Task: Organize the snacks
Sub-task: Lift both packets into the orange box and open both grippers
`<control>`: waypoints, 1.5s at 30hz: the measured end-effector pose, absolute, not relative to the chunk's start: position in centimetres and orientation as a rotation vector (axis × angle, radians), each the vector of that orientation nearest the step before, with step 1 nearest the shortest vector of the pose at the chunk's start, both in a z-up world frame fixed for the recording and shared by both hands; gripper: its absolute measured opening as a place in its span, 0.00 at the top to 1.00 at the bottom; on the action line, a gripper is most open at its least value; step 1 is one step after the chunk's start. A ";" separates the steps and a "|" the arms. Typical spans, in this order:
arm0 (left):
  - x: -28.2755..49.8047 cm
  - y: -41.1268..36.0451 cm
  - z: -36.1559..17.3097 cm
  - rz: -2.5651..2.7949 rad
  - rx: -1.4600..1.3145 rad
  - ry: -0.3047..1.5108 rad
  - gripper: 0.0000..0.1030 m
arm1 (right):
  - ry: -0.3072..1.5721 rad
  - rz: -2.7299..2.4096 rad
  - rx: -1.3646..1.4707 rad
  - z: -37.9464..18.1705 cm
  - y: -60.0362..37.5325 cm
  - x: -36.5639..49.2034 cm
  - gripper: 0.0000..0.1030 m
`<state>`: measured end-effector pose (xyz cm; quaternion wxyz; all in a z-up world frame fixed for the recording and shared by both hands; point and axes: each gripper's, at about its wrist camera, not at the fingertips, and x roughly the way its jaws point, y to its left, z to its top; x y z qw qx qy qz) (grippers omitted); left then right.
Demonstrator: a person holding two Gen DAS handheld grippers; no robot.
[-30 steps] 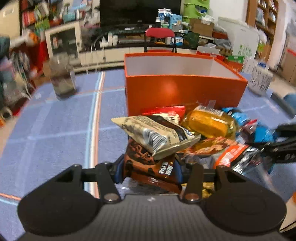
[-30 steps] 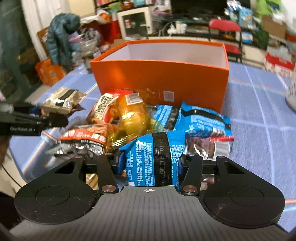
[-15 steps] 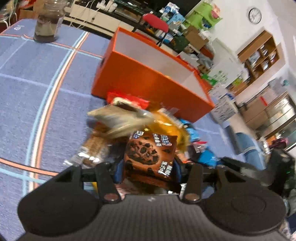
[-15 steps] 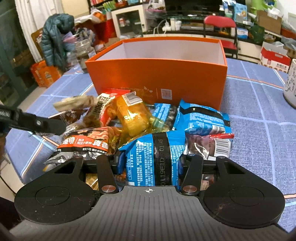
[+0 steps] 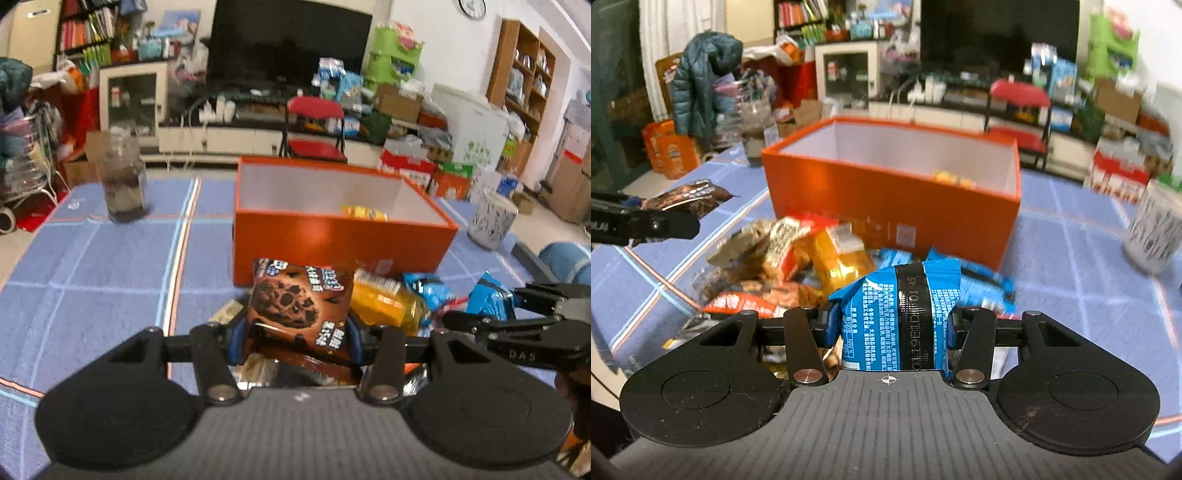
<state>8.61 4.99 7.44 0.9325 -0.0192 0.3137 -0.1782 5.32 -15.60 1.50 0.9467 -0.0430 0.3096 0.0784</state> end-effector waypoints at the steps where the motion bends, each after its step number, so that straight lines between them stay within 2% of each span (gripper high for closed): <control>1: 8.5 4.9 7.7 -0.355 -0.031 0.626 0.54 | 0.611 0.157 -0.098 1.9 -15.4 5.1 0.66; 11: 10.1 3.3 10.1 -0.259 0.013 0.517 0.53 | 0.553 0.112 -0.052 4.4 -15.6 5.9 0.66; 16: 13.3 2.4 10.4 -0.216 0.015 0.528 0.53 | 0.527 0.096 -0.032 6.0 -16.0 7.2 0.66; 25: 21.6 0.2 11.2 -0.157 -0.022 0.571 0.53 | 0.525 0.055 0.016 8.7 -17.6 16.1 0.66; 32: 24.8 -1.3 10.5 -0.143 0.014 0.600 0.53 | 0.561 0.036 0.009 8.5 -17.5 21.6 0.66; 40: 26.3 -2.1 8.8 -0.131 0.050 0.632 0.53 | 0.589 0.026 -0.001 6.8 -17.4 23.7 0.66; 41: 26.5 -2.2 8.6 -0.133 0.055 0.635 0.51 | 0.594 0.025 -0.004 6.6 -17.3 24.0 0.66; 45: 26.7 -2.7 8.3 -0.119 0.079 0.626 0.25 | 0.636 0.023 0.000 5.7 -17.5 25.2 0.62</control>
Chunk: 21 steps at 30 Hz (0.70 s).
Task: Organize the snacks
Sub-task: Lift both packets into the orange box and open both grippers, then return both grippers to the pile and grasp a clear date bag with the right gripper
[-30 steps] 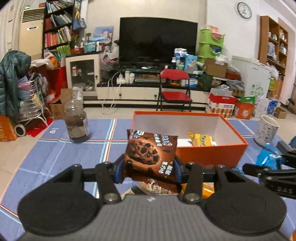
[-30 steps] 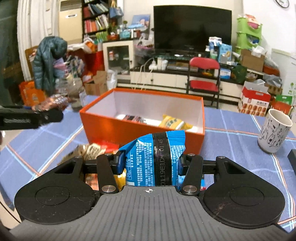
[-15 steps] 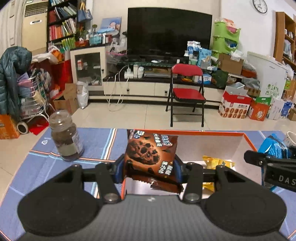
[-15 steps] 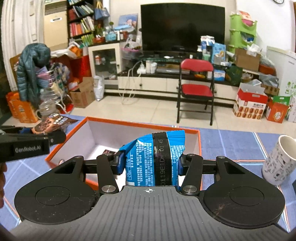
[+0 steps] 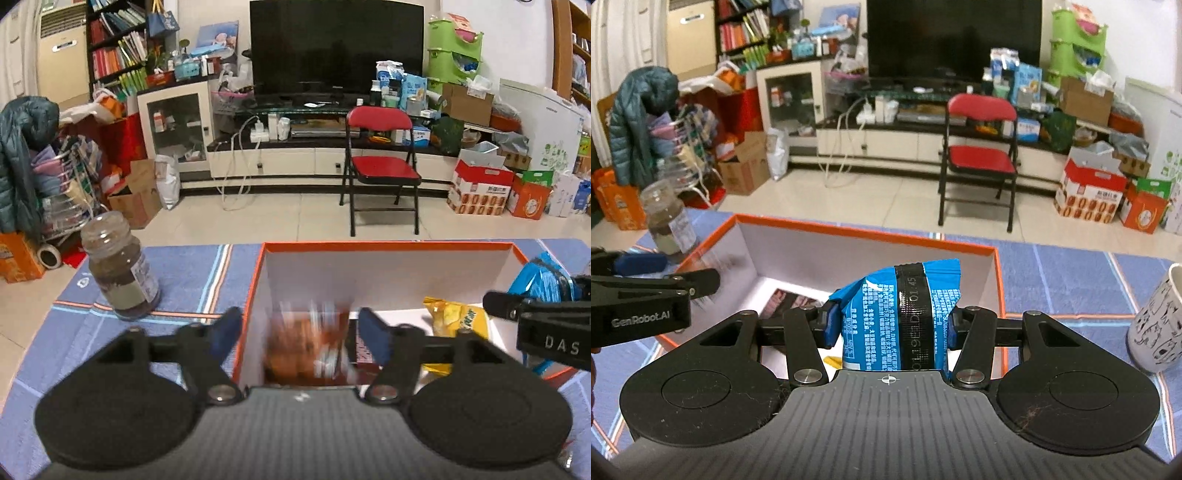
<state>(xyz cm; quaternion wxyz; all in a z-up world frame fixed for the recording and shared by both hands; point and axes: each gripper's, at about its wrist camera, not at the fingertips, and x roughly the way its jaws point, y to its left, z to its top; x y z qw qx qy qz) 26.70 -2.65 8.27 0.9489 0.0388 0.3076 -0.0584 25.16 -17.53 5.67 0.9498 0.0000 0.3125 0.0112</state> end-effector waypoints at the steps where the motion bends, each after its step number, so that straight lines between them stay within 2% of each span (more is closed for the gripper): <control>1: 26.7 -2.6 8.3 -0.122 0.075 0.624 0.23 | 0.650 0.027 0.008 5.5 -17.7 25.3 0.53; 2: 26.5 -2.4 8.6 -0.126 0.066 0.619 0.13 | 0.655 0.027 0.023 5.5 -18.0 25.4 0.43; 3: 26.1 -2.1 9.1 -0.123 0.058 0.607 0.01 | 0.647 0.017 0.035 5.6 -18.2 25.2 0.20; 4: 25.4 -1.7 9.5 -0.111 0.055 0.584 0.01 | 0.628 0.003 0.046 6.0 -18.5 24.8 0.13; 8: 21.8 0.4 11.2 -0.125 0.027 0.536 0.01 | 0.568 0.022 0.114 8.1 -19.9 21.1 0.13; 10: 19.1 1.9 11.7 -0.131 0.001 0.518 0.00 | 0.544 0.023 0.125 8.8 -20.7 18.2 0.07; 12: 16.5 3.3 11.5 -0.140 -0.017 0.519 0.00 | 0.521 0.000 0.115 8.7 -21.7 14.5 0.07; 17: 11.8 5.9 8.9 -0.110 -0.050 0.563 0.00 | 0.546 -0.093 0.100 4.6 -23.0 7.1 0.08; 21: 10.4 7.4 6.5 -0.067 -0.052 0.583 0.00 | 0.618 -0.131 0.115 1.0 -22.6 4.9 0.12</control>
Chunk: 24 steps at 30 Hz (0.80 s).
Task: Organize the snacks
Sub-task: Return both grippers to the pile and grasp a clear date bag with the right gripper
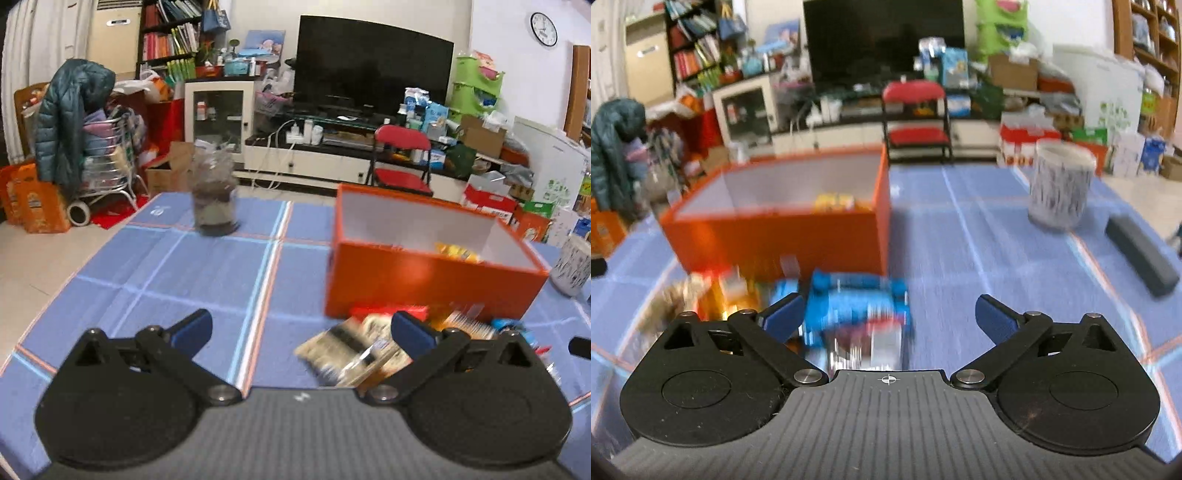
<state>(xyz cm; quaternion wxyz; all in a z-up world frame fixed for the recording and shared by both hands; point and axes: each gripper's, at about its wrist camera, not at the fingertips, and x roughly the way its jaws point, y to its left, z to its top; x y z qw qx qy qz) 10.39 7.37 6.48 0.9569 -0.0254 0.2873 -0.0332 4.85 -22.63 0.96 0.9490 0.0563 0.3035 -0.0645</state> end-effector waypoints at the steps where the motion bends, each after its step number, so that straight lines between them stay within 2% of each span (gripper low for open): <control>1: 10.3 7.6 5.8 -0.069 -0.041 0.591 0.00 | 0.636 -0.129 0.102 0.2 -22.2 4.9 0.13; 4: 10.9 8.0 4.7 -0.145 0.008 0.610 0.00 | 0.701 -0.133 0.074 -1.8 -21.6 5.8 0.22; 18: 9.8 5.4 2.3 -0.445 0.204 0.676 0.00 | 0.806 -0.068 0.082 -4.9 -21.5 8.4 0.22; 24: 10.6 5.6 1.5 -0.427 0.206 0.714 0.04 | 0.805 -0.049 0.057 -4.9 -21.4 8.6 0.28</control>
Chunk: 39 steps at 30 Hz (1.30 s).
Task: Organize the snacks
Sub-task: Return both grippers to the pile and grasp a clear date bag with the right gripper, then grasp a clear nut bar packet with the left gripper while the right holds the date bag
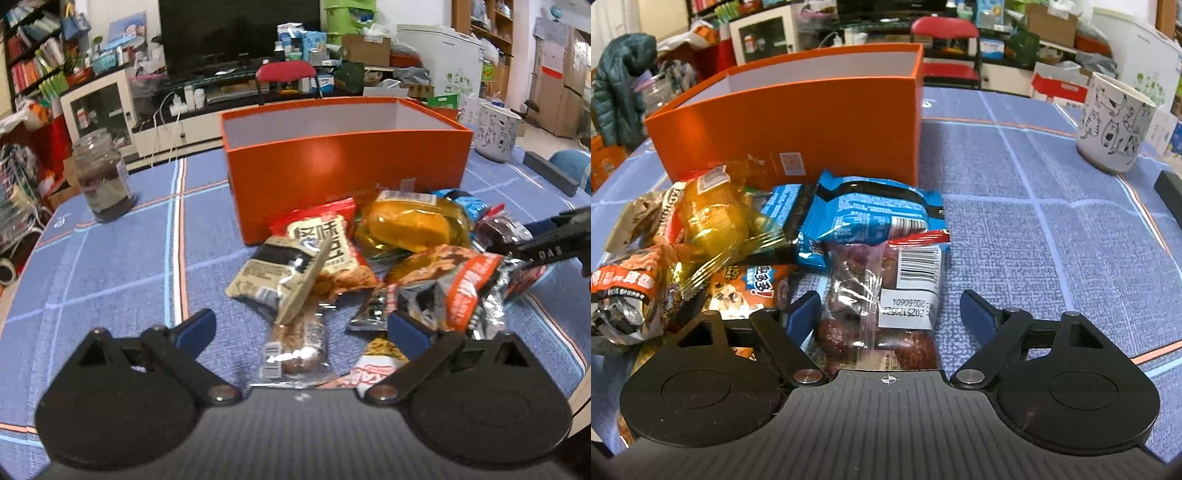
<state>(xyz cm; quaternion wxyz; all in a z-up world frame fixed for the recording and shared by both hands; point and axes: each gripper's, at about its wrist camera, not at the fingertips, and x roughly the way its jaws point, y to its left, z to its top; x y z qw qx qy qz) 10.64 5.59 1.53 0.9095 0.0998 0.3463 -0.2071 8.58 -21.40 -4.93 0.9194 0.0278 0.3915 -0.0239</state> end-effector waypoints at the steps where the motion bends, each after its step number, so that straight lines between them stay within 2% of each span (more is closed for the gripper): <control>1: 11.0 5.9 1.5 -0.419 0.192 0.721 0.05 | 0.805 -0.047 0.054 -4.9 -21.4 8.6 0.29; 4: 11.8 6.3 1.2 -0.411 0.155 0.767 0.16 | 0.804 -0.043 0.052 -4.9 -21.4 8.5 0.30; 6: 12.2 6.2 0.4 -0.412 0.137 0.811 0.33 | 0.803 -0.044 0.048 -4.9 -21.3 8.4 0.30; 17: 12.7 5.0 -1.3 -0.416 0.148 0.835 0.37 | 0.791 -0.049 0.019 -5.1 -20.9 8.1 0.32; 18: 12.6 5.0 -1.2 -0.419 0.146 0.836 0.44 | 0.790 -0.051 0.024 -5.0 -21.1 8.1 0.39; 19: 12.5 5.0 -1.1 -0.422 0.144 0.836 0.55 | 0.790 -0.051 0.036 -4.8 -21.1 8.0 0.51; 20: 12.4 5.0 -1.0 -0.423 0.138 0.837 0.65 | 0.795 -0.051 0.050 -4.6 -21.3 8.0 0.51; 22: 12.4 4.9 -0.9 -0.432 0.125 0.846 0.67 | 0.803 -0.047 0.071 -4.4 -21.5 8.0 0.53; 23: 12.4 4.8 -0.9 -0.433 0.124 0.846 0.72 | 0.804 -0.048 0.066 -4.4 -21.5 8.0 0.53; 28: 12.2 4.8 -0.7 -0.432 0.098 0.857 0.74 | 0.796 -0.028 0.070 -4.3 -21.2 8.0 0.58; 39: 10.4 5.5 1.9 -0.435 0.090 0.790 0.74 | 0.728 -0.023 0.032 -2.4 -20.7 7.2 0.59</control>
